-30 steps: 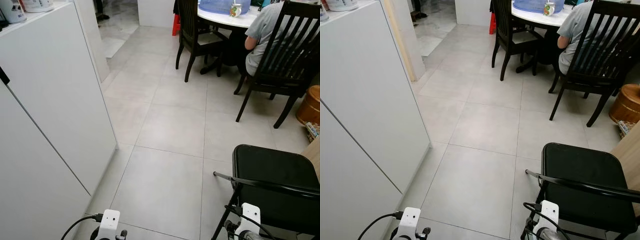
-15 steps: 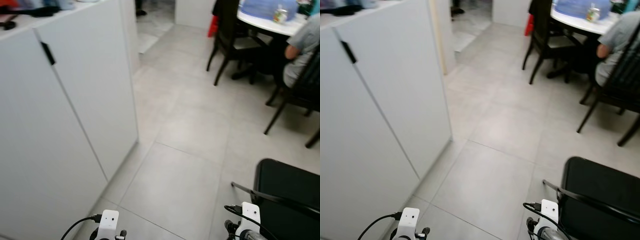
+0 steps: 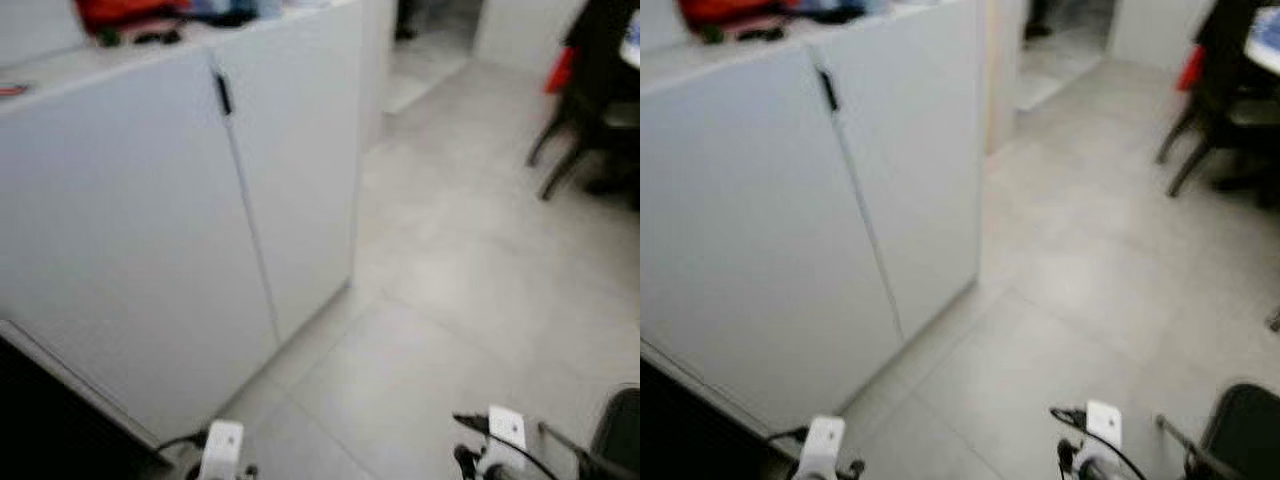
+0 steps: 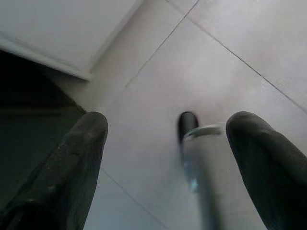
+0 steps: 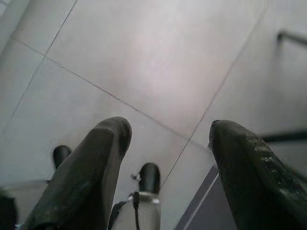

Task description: Restocking fridge

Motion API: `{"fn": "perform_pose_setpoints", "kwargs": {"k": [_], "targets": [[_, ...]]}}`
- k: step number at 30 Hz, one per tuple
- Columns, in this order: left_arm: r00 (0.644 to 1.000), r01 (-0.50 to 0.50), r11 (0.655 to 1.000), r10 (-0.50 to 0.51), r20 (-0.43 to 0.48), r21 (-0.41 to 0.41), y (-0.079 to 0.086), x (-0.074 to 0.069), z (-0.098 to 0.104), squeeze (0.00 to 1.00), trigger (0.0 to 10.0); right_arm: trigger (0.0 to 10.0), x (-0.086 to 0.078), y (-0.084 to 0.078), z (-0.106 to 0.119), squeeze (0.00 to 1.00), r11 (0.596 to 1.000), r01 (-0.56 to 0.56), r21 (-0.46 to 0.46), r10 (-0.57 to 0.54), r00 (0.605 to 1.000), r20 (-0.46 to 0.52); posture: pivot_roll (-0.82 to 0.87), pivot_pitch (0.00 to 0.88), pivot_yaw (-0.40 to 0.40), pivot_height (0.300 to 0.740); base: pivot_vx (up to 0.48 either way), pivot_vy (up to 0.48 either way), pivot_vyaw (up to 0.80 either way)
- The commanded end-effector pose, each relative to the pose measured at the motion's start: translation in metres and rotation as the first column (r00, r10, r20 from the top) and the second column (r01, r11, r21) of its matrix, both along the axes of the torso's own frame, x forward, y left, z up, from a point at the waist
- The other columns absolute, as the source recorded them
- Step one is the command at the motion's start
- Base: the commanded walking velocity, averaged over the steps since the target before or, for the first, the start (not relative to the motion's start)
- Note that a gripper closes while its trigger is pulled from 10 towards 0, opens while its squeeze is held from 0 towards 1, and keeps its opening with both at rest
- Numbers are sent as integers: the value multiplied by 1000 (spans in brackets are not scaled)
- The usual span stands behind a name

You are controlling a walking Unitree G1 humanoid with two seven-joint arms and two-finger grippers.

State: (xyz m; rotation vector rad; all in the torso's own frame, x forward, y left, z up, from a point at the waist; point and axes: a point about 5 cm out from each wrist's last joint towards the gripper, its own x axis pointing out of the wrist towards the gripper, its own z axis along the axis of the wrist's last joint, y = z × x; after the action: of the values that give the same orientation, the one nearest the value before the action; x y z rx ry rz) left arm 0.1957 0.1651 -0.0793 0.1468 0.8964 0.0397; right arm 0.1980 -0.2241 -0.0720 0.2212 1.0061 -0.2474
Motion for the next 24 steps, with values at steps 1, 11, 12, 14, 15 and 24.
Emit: {"fn": "perform_pose_setpoints", "kwargs": {"k": [1, 11, 12, 14, 15, 24], "targets": [[999, -32, 999, 32, -30, 11, 8, -7, -3, 0, 10000, 10000, 4, 5, 1, 0, 1000, -10, 12, 10, 1000, 5, 102, 0, -48, 740, 0, 0, 800], [998, -42, 999, 42, -38, 0, 8, -6, -3, 0, 10000, 10000, 5, 5, 2, 0, 1000, -10, 14, 10, 1000, 3, 102, 0, -51, 740, 0, 0, 800], [998, -42, 999, 42, -39, 0, 8, -6, -3, 0, 10000, 10000, 5, 5, 2, 0, 1000, -10, 14, 10, 1000, 4, 102, 0, -51, 740, 0, 0, 800], [998, -46, 999, 46, -42, -2, 8, -6, -3, 0, 10000, 10000, 6, 5, 2, 0, 1000, -12, 12, 12, 1000, 4, 100, 0, -52, 740, 0, 0, 800], [998, -48, 999, 47, -42, -3, 7, -6, -3, 0, 10000, 10000, 6, 5, 2, 0, 1000, -12, 12, 12, 1000, 4, 100, 0, -52, 740, 0, 0, 800], [998, -45, 999, 46, -49, 8, 7, -6, -3, 0, 10000, 10000, 6, 4, 2, 0, 1000, -11, 12, 10, 1000, 5, 99, 0, -54, 740, 0, 0, 800]]}}
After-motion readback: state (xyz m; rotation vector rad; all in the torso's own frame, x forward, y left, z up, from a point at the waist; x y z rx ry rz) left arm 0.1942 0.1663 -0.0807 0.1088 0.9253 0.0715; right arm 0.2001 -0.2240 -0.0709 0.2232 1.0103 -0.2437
